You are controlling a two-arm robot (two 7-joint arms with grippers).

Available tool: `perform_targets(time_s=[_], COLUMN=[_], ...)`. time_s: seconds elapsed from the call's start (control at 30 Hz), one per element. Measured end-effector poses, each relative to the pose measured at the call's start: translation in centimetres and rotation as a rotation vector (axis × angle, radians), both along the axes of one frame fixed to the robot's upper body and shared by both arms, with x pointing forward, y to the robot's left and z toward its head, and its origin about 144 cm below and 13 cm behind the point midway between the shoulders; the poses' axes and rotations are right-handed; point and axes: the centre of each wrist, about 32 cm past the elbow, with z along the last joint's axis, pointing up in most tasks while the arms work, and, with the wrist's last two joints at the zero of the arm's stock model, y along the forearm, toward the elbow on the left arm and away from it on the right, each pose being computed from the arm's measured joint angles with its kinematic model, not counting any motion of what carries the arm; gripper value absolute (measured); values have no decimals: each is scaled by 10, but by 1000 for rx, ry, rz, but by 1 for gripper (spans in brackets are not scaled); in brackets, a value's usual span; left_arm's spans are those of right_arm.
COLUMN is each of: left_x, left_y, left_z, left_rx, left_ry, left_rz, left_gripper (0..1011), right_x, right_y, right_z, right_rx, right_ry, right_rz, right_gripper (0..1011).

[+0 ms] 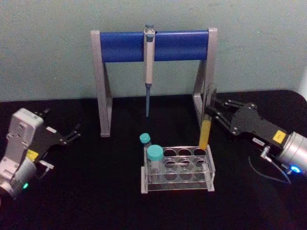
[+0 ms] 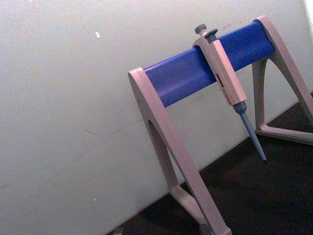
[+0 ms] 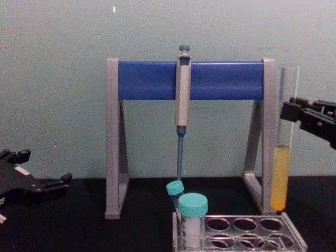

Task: Pick up the test tube from the test tube rack, shake it, then place it back into the test tube rack.

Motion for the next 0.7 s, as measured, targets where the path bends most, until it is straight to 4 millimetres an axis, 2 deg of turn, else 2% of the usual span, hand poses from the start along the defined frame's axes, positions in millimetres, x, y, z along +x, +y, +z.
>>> perform_targets(time_s=[0.37,0.7], left_x=[0,0], left_y=[0,0], left_z=[0,0], left_rx=[0,0], left_ry=[0,0], left_rz=[0,0], left_gripper=[1001,1001], right_x=[16,19], right_y=[18,34], right_z=[2,2], right_rx=[12,14], right_ry=[-4,7], right_rz=[30,116], right_gripper=[210,209])
